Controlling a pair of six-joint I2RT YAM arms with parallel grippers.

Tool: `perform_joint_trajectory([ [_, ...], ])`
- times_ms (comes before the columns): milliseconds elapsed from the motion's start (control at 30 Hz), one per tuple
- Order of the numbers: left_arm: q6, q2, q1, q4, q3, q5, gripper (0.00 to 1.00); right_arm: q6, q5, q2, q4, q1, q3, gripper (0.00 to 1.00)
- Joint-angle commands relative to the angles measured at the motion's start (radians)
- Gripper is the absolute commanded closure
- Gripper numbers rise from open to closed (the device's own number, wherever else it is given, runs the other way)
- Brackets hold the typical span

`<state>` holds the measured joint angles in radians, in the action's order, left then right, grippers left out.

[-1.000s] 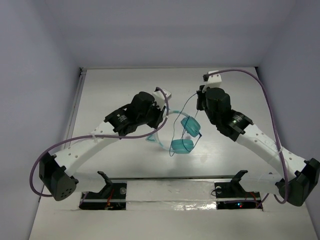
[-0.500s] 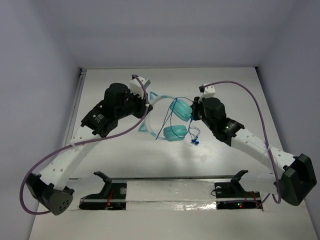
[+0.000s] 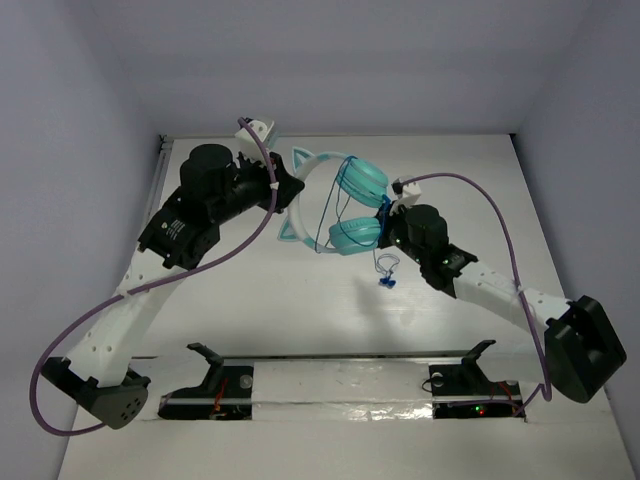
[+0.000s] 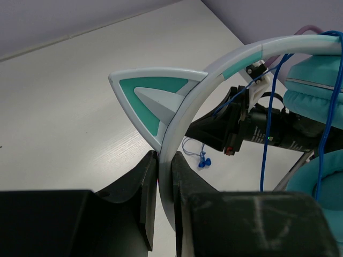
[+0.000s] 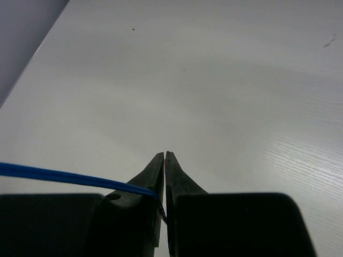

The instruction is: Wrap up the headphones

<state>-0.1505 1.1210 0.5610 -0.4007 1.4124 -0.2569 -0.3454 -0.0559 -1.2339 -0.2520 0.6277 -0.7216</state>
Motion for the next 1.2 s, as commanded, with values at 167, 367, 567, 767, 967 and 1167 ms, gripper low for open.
perform_joint_trajectory([
  [167, -0.127, -0.004, -0.018, 0.077, 0.118, 0.025, 1.0, -0.009, 0.171, -0.051, -0.176, -0.006, 0.011, 0.73],
  [367, -0.13, 0.013, -0.018, 0.048, 0.149, 0.065, 1.0, -0.04, 0.222, -0.15, -0.251, -0.006, 0.011, 0.54],
  [567, -0.13, 0.008, -0.018, 0.051, 0.163, 0.134, 1.0, -0.082, 0.229, -0.202, -0.296, -0.006, 0.04, 0.48],
  [767, -0.13, 0.052, -0.018, 0.039, 0.278, 0.14, 1.0, -0.104, 0.174, -0.213, -0.326, -0.006, 0.083, 0.38],
  [967, -0.136, 0.105, -0.053, 0.03, 0.37, 0.122, 1.0, -0.129, 0.123, -0.23, -0.352, -0.006, 0.12, 0.28],
  [1167, -0.152, 0.115, -0.053, 0.022, 0.419, 0.09, 1.0, -0.125, 0.129, -0.272, -0.365, -0.006, 0.117, 0.26],
])
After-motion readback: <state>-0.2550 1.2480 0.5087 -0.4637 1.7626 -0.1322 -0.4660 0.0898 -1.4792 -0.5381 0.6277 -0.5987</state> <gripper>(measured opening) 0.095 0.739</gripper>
